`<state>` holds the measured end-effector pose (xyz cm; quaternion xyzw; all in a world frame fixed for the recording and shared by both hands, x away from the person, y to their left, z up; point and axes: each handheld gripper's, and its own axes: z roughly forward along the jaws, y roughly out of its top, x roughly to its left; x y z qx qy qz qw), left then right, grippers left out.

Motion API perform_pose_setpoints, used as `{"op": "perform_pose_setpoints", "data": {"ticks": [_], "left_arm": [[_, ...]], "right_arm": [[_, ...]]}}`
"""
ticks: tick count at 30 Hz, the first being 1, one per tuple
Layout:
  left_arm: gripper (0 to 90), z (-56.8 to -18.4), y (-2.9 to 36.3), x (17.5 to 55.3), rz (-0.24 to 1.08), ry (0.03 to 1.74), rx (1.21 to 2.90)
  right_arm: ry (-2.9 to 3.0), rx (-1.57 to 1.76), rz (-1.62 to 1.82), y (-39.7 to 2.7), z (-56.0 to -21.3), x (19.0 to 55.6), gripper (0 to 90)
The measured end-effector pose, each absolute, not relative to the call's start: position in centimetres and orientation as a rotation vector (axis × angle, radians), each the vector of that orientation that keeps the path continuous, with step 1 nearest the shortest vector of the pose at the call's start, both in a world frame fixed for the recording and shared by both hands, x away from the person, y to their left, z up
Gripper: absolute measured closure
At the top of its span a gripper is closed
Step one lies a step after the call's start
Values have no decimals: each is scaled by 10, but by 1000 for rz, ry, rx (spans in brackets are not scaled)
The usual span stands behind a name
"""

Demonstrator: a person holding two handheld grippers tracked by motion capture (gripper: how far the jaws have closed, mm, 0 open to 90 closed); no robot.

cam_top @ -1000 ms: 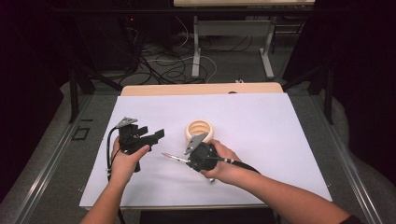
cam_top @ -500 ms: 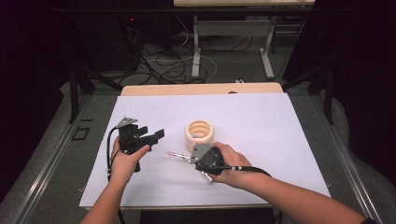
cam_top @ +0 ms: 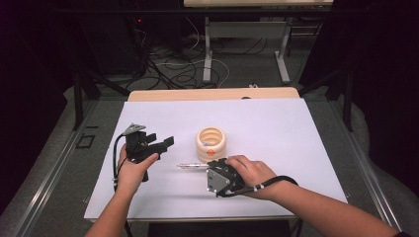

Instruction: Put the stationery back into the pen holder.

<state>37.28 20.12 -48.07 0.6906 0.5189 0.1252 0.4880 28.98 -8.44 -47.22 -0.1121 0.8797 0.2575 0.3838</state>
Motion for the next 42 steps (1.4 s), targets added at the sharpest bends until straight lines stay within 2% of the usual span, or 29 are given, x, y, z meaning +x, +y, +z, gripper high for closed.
{"op": "perform_pose_setpoints", "data": {"ticks": [12,20,34,42], "left_arm": [[205,-477,193,371,303,1221,1708],[233,-470,185,367,299,1163,1755],[307,-459,154,357,257,944,1921],[318,-450,127,346,245,770,2040]], "right_arm": [[2034,-664,430,-91,-475,276,799],[1985,-798,281,-103,-471,277,799],[1928,-980,159,-112,-464,271,799],[1925,-998,147,-114,-464,271,799]]}}
